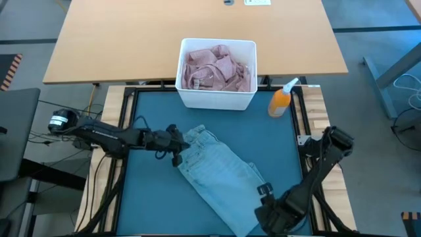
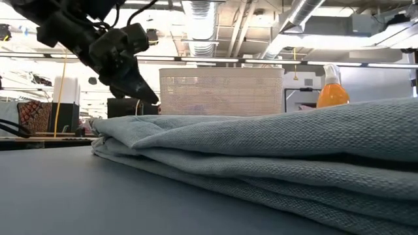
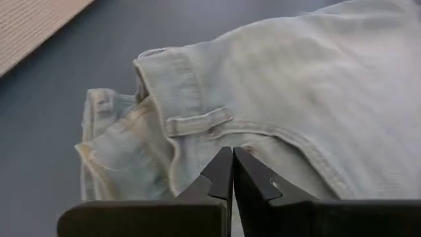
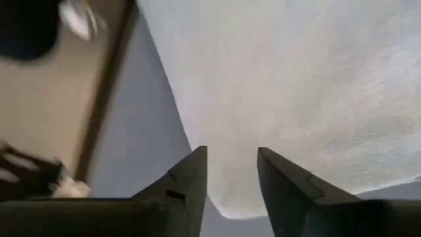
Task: Fold Laundry from Bin
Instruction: Fold the blue pants
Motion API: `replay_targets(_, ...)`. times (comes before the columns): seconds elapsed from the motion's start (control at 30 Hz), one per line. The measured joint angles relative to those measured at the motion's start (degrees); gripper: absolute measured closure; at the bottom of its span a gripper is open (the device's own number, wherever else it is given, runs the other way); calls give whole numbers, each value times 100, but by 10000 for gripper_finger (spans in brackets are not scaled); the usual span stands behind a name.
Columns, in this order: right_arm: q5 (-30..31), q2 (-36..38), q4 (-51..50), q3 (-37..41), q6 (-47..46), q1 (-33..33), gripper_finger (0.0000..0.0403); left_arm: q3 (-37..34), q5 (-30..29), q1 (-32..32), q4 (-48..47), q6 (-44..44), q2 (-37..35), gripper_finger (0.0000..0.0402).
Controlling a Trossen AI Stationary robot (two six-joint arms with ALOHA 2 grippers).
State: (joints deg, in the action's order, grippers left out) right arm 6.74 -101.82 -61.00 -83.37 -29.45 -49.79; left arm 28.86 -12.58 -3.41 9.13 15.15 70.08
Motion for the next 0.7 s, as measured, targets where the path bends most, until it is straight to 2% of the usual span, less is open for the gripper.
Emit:
replay_targets(0.17, 214, 4, 27, 145, -1523, 233, 225, 4, -353, 584, -87, -420, 35, 386)
replay_targets(0.27, 238, 4, 422, 455, -1803, 345, 238, 9, 295, 1059, -327, -510, 262, 380)
replay_targets(0.33, 242, 4, 796, 682, -1764, 356, 257, 7, 894, 1245, -349, -502, 514, 380)
replay_targets(0.4, 210, 4, 1048, 926, -1725, 340, 285, 7, 1200, 1307, -334, -502, 818, 380)
replay_targets(0.6, 56, 2, 1210, 1709, -1719, 338, 381, 27, 1198, 1172, -261, -291, 1771, 399)
replay_targets(0.7, 57, 9, 1220, 2131, -1543, 429, 388, 58, 1184, 986, -275, -103, 1996, 400)
